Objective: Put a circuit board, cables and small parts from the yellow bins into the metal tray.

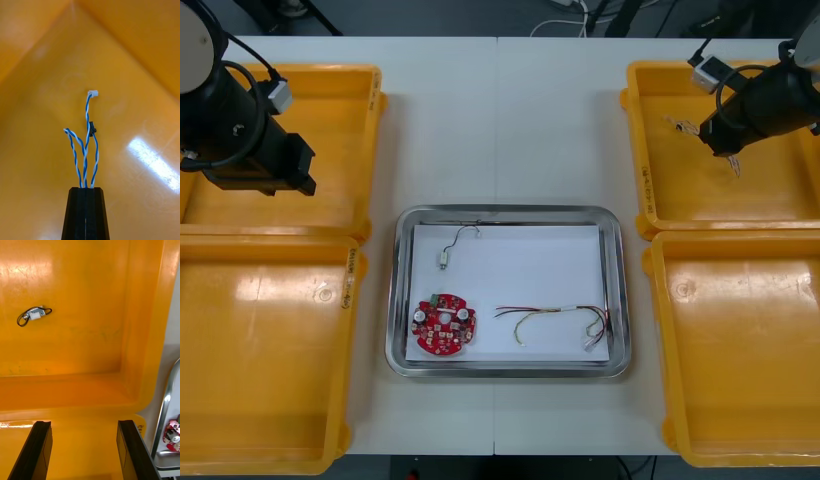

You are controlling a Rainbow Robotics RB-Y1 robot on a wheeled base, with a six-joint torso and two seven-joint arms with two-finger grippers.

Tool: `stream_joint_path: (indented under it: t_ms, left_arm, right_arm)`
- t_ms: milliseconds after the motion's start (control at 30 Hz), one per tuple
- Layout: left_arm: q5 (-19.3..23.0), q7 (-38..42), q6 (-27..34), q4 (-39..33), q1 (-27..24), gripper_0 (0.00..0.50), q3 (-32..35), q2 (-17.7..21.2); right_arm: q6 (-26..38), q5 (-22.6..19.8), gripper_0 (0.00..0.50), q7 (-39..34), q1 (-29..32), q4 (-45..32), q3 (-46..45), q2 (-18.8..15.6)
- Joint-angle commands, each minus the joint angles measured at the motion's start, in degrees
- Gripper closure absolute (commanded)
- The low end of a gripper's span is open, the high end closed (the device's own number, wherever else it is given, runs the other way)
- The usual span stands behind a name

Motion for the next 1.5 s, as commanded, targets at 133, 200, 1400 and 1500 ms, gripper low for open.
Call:
stream_joint_path:
  t_ms: [133, 200, 1400, 1500]
  left_arm:
    - [-3.35, -7.32, -4.11, 7.28, -5.54, 0.000, 2.24, 2.56]
    - [-4.32, -9.34, -6.13, 9.30, -5.63, 0.000, 2.33, 2.56]
    - [-5.90, -15.32, -25.03, 24.16, -6.68, 0.000, -6.29, 2.47]
    - [-5.55, -15.32, -26.09, 25.30, -6.77, 0.000, -6.90, 2.47]
  right_arm:
    - [7.71, 1.13, 0.500, -0.74, 0.05, -6.20, -2.86, -2.39]
    - [11.05, 3.24, 0.500, -1.18, 0.05, -8.84, -3.30, -2.48]
    - [45.20, -1.68, 0.500, -20.69, 13.94, -61.31, -6.90, -1.95]
    - [45.20, -3.53, 0.500, -21.05, 15.08, -65.35, -3.48, -1.95]
